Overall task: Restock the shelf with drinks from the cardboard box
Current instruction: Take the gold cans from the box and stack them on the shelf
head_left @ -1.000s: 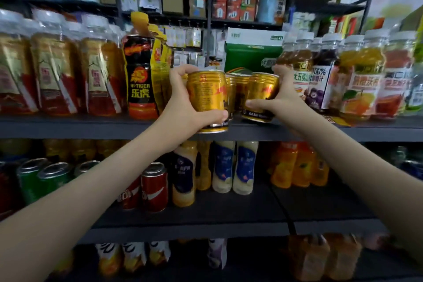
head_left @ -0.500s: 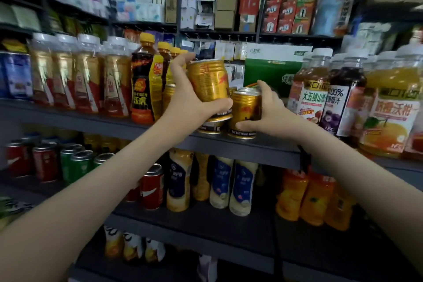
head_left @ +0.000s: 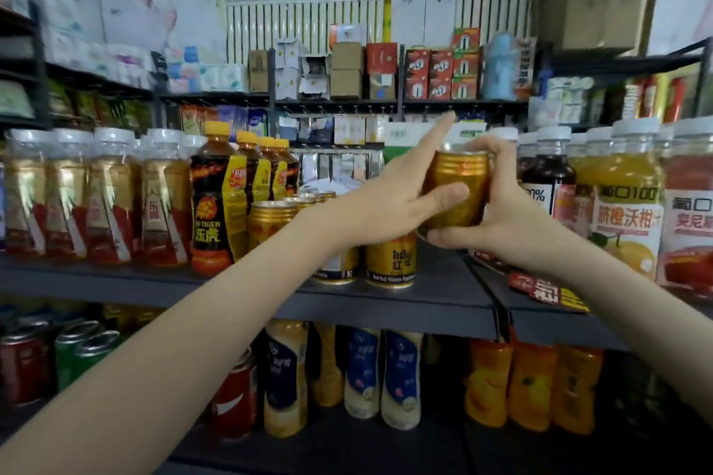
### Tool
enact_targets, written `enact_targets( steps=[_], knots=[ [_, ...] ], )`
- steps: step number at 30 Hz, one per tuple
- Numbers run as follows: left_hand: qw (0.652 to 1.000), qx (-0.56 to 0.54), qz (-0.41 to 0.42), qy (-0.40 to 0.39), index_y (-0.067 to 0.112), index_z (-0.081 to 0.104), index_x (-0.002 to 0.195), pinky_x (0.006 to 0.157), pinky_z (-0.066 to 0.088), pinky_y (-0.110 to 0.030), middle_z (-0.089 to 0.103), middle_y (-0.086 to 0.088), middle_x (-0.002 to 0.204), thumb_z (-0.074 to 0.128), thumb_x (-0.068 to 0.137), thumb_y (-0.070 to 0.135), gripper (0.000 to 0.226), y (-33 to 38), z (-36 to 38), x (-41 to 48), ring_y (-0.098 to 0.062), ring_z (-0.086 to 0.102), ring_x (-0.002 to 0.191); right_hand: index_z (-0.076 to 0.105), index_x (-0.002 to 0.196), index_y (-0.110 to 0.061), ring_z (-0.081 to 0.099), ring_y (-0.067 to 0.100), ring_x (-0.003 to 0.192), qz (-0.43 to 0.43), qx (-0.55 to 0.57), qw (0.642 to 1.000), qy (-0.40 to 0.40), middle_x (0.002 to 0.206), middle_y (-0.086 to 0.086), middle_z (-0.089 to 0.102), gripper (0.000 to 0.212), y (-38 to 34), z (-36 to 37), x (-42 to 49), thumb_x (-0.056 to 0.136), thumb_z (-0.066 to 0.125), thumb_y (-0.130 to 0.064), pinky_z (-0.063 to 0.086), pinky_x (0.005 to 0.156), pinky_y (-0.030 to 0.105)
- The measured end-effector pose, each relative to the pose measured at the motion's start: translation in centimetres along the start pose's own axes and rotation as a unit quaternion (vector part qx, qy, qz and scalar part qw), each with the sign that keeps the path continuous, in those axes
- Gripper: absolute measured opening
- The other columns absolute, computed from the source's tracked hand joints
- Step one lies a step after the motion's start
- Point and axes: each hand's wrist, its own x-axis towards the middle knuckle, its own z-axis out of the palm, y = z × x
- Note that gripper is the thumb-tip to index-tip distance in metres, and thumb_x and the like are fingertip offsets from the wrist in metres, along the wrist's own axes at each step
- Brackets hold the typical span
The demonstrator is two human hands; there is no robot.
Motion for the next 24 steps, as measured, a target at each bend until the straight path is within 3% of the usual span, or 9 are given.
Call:
enact_targets(
  steps=[3, 6, 8, 13, 17, 21, 24],
  knots=[
    [0.967, 0.251, 0.019, -0.051, 0.033, -0.011, 0.15, 0.117, 0.019, -0.04, 0.023, -0.003, 0.157, 0.047, 0.09, 0.059, 0.088, -3.0, -1.2, -0.2, -0.018, 0.023, 0.141, 0.019, 0.122, -0.024, 0.062, 0.008, 0.09, 0.047, -0.061, 0.996, 0.035, 0.106, -0.009, 0.05, 0.091, 1.9, 0.3, -0.3, 0.064, 0.086, -0.005, 0.049, 0.066, 0.008],
    [0.933, 0.34, 0.004, -0.119, 0.036, 0.013, 0.151, 0.106, 0.036, -0.033, 0.035, 0.006, 0.151, 0.043, 0.09, 0.062, 0.073, -5.5, -1.8, -0.9, -0.013, 0.037, 0.133, 0.019, 0.124, -0.023, 0.057, 0.002, 0.092, 0.103, -0.047, 0.993, 0.044, 0.108, -0.005, 0.051, 0.093, 4.4, 0.6, 0.1, 0.063, 0.088, -0.008, 0.049, 0.066, 0.007],
    [0.93, 0.348, 0.003, -0.116, 0.036, 0.024, 0.148, 0.097, 0.043, -0.03, 0.043, 0.01, 0.145, 0.04, 0.091, 0.064, 0.065, -6.4, -1.6, -1.6, -0.011, 0.045, 0.126, 0.023, 0.122, -0.023, 0.058, 0.006, 0.095, 0.12, -0.067, 0.99, 0.032, 0.109, -0.001, 0.051, 0.088, 5.9, 1.1, 0.3, 0.064, 0.088, -0.014, 0.052, 0.069, 0.014],
    [0.934, 0.35, 0.035, -0.066, 0.03, 0.032, 0.145, 0.094, 0.046, -0.028, 0.046, 0.01, 0.141, 0.039, 0.09, 0.066, 0.066, -7.5, -0.9, -2.2, -0.01, 0.049, 0.121, 0.031, 0.118, -0.023, 0.059, 0.014, 0.1, 0.159, -0.134, 0.977, -0.048, 0.115, 0.002, 0.052, 0.069, 6.7, 1.1, 1.9, 0.073, 0.082, -0.031, 0.055, 0.081, 0.032],
    [0.94, 0.328, 0.037, -0.082, 0.035, 0.033, 0.145, 0.097, 0.044, -0.028, 0.046, 0.014, 0.142, 0.041, 0.088, 0.067, 0.066, -7.9, -1.3, -1.9, -0.008, 0.047, 0.125, 0.039, 0.133, -0.025, 0.05, 0.011, 0.111, 0.172, -0.169, 0.964, -0.115, 0.134, -0.004, 0.044, 0.055, 5.0, -0.5, 3.9, 0.087, 0.068, -0.032, 0.044, 0.082, 0.022],
    [0.951, 0.295, 0.013, -0.092, 0.043, 0.031, 0.144, 0.098, 0.035, -0.022, 0.041, 0.019, 0.145, 0.042, 0.088, 0.064, 0.061, -8.1, -2.1, -1.8, -0.003, 0.04, 0.13, 0.037, 0.144, -0.03, 0.042, 0.01, 0.123, 0.197, -0.194, 0.938, -0.211, 0.14, -0.011, 0.039, 0.059, 4.1, -2.0, 5.1, 0.091, 0.062, -0.025, 0.04, 0.092, 0.024],
    [0.964, 0.241, -0.023, -0.113, 0.046, 0.03, 0.143, 0.096, 0.029, -0.019, 0.038, 0.022, 0.146, 0.044, 0.089, 0.06, 0.058, -8.3, -2.4, -1.7, 0.0, 0.036, 0.13, 0.047, 0.138, -0.029, 0.048, 0.011, 0.121, 0.19, -0.204, 0.941, -0.193, 0.135, -0.01, 0.048, 0.059, 4.3, -2.0, 5.6, 0.084, 0.068, -0.041, 0.043, 0.096, 0.028]
  ],
)
